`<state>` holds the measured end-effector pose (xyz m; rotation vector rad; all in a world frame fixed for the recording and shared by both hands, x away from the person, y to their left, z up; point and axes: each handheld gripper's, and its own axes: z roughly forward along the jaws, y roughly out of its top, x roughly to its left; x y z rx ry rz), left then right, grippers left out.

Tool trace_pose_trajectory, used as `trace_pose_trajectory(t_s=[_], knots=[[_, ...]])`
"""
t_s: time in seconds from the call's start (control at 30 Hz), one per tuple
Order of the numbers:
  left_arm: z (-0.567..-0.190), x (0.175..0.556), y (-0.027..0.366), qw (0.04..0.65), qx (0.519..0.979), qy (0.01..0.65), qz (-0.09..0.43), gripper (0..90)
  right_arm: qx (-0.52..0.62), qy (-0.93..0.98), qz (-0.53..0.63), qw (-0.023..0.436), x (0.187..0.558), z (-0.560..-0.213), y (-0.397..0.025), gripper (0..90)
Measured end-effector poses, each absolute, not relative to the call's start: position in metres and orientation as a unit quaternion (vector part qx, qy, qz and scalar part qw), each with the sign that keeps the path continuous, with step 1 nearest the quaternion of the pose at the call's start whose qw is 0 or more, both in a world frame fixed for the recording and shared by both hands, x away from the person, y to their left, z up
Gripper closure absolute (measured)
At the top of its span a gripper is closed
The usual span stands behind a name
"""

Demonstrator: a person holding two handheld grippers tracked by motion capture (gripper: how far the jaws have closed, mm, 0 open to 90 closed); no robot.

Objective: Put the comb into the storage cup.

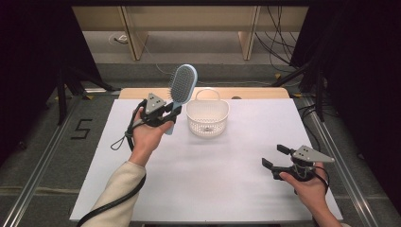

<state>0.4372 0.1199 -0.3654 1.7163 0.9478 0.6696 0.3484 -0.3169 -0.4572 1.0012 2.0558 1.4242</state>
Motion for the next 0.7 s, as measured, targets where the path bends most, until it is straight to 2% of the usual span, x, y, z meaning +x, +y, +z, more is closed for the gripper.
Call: trace_pose_trajectory(t_s=[0.7], knots=[[-0.3639, 0.4417, 0.1132, 0.512, 0.715, 0.391, 0.272, 69.6, 0.362, 0.744, 0.516, 0.221, 0.3484, -0.4571, -0.3170, 17.1]])
